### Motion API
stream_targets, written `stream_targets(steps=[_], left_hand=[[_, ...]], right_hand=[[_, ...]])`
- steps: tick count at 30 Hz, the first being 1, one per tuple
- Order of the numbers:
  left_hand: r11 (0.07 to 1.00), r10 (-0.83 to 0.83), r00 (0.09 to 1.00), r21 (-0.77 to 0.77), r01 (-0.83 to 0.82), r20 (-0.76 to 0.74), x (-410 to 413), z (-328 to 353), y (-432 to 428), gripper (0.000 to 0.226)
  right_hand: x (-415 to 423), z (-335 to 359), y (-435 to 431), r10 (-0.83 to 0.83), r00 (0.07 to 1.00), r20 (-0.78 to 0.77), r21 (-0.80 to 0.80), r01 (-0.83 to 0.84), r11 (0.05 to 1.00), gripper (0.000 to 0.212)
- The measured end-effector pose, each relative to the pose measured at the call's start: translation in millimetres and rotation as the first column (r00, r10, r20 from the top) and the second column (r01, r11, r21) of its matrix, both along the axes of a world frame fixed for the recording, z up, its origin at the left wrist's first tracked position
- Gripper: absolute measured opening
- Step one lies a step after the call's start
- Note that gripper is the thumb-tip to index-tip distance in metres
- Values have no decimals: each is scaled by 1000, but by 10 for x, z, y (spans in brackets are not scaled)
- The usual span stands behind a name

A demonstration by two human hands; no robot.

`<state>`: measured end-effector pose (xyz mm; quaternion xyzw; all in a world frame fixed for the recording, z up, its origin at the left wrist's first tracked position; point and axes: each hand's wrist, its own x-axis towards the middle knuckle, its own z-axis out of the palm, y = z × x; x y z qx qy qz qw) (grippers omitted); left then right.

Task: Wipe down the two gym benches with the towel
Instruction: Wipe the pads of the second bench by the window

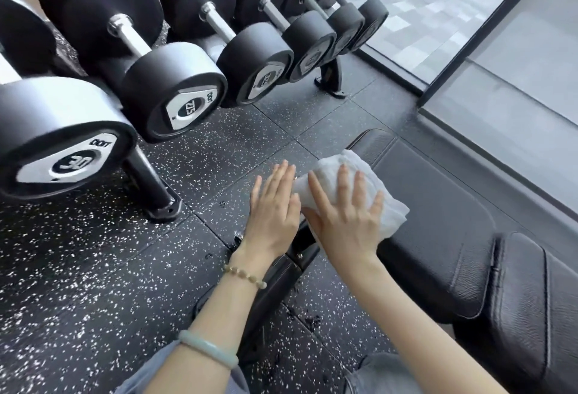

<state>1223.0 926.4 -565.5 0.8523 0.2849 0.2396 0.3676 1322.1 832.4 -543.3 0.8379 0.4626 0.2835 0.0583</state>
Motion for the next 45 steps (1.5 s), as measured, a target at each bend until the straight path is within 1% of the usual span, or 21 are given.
stream_targets(steps=[3,6,8,11,14,17,18,20,22,24,26,29,32,34,35,37,41,43,45], left_hand=[[999,-37,999,17,37,-12,-7,2,-53,59],[996,-76,997,40,77,-30,-22,7,-97,58],[995,-89,996,51,89,-16,-30,22,-113,58],[993,-101,995,58,100,17,-23,49,-131,59],[994,-97,994,47,95,51,1,83,-170,59],[990,-124,991,67,121,54,11,96,-221,61],[987,-137,989,89,132,54,10,99,-237,62],[976,-168,985,146,160,44,9,105,-281,60],[960,-201,979,202,193,20,17,105,-352,57],[947,-227,974,232,222,-3,25,79,-428,54],[943,-225,974,249,221,-10,52,75,-471,54],[968,-190,981,173,181,38,95,130,-421,58],[980,-178,981,107,169,80,100,153,-382,61],[973,-211,976,108,203,63,77,146,-406,62],[970,-223,973,110,216,54,65,145,-421,62],[966,-236,971,117,230,42,42,145,-442,62],[960,-237,971,157,230,25,29,162,-463,61],[956,-237,971,184,229,22,55,182,-496,61],[951,-244,969,202,235,25,79,202,-536,60]], right_hand=[[46,-49,-475,70,997,29,5,-71,997,59],[71,-49,-944,39,999,31,-20,-38,999,63],[66,-43,-918,-14,999,33,-13,14,1000,62],[-12,-21,-437,-102,995,-12,20,102,995,64],[-46,-8,-127,-122,992,-32,29,122,992,67],[1,-88,-579,-44,999,-7,61,44,997,67],[-2,-110,-812,-48,999,-4,65,48,997,69],[-36,-152,-1232,-134,991,-7,74,134,988,72],[-87,-178,-1403,-261,965,-21,91,262,961,74],[-143,-208,-1296,-361,931,-50,99,364,926,77],[-189,-191,-1014,-399,914,-79,136,406,904,80],[-225,-128,-528,-380,916,-133,175,399,900,78],[-167,-128,-658,-278,954,-113,168,294,941,78],[-114,-172,-1081,-223,974,-49,155,228,961,77],[-86,-187,-1302,-216,976,-13,148,216,965,76],[-46,-184,-1550,-230,973,7,129,227,965,76],[-45,-140,-1201,-285,958,-5,106,284,953,82],[-27,-128,-1009,-234,972,1,122,233,965,78],[30,-137,-1051,-152,988,-9,144,152,978,74]])
